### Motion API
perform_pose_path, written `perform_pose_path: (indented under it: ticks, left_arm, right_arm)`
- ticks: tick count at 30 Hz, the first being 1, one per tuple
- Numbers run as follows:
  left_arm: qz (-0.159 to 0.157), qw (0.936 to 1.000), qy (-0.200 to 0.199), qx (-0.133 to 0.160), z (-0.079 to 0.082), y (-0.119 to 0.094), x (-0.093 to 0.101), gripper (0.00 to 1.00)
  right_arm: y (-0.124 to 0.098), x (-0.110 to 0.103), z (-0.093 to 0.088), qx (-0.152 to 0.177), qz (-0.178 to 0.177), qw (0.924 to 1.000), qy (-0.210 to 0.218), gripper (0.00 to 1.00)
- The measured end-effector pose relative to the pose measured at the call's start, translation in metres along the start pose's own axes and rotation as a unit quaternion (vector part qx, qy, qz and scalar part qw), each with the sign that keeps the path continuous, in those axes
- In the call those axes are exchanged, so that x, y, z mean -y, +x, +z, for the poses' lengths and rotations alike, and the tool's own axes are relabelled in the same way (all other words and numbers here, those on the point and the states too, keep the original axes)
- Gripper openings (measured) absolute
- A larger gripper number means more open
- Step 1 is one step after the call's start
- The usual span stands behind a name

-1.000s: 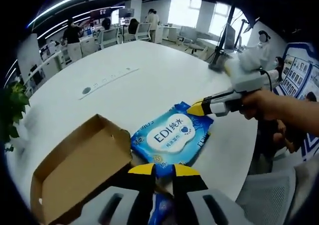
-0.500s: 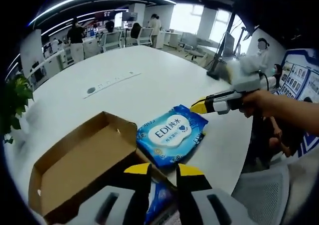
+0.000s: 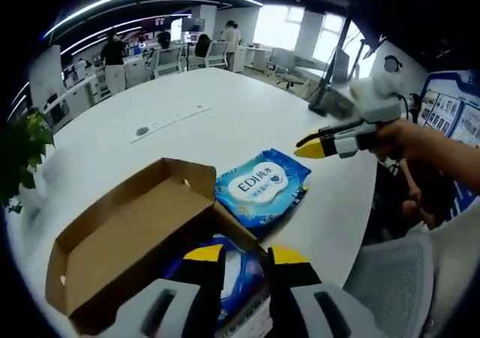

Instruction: Operate the shoe box by opening the lid, removing the specified soft item, and placing it in the target area until the item is outside and the box remains undamaged.

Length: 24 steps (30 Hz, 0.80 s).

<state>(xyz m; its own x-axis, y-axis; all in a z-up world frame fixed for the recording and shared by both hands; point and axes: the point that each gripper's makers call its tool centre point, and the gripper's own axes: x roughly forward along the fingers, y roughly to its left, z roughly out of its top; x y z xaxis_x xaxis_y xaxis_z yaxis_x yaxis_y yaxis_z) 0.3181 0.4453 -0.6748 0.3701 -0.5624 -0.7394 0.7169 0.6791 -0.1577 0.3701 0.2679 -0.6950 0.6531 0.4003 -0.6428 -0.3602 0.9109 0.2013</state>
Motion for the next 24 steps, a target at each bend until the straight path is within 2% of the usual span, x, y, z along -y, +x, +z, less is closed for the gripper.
perform_pose_path:
  ticks: [10, 24]
  left_arm:
    - [-0.01, 0.9997, 0.022, -0.008, -0.015, -0.007, -0.007, 0.25]
    - [-0.025, 0.9979, 0.052, -0.031, -0.038, -0.009, -0.02, 0.25]
  right_arm:
    - [-0.009, -0.03, 0.005, -0.006, 0.027, 0.999, -0.034, 0.24]
    - [-0.007, -0.068, 0.008, -0.018, 0.065, 0.9942, -0.083, 0.26]
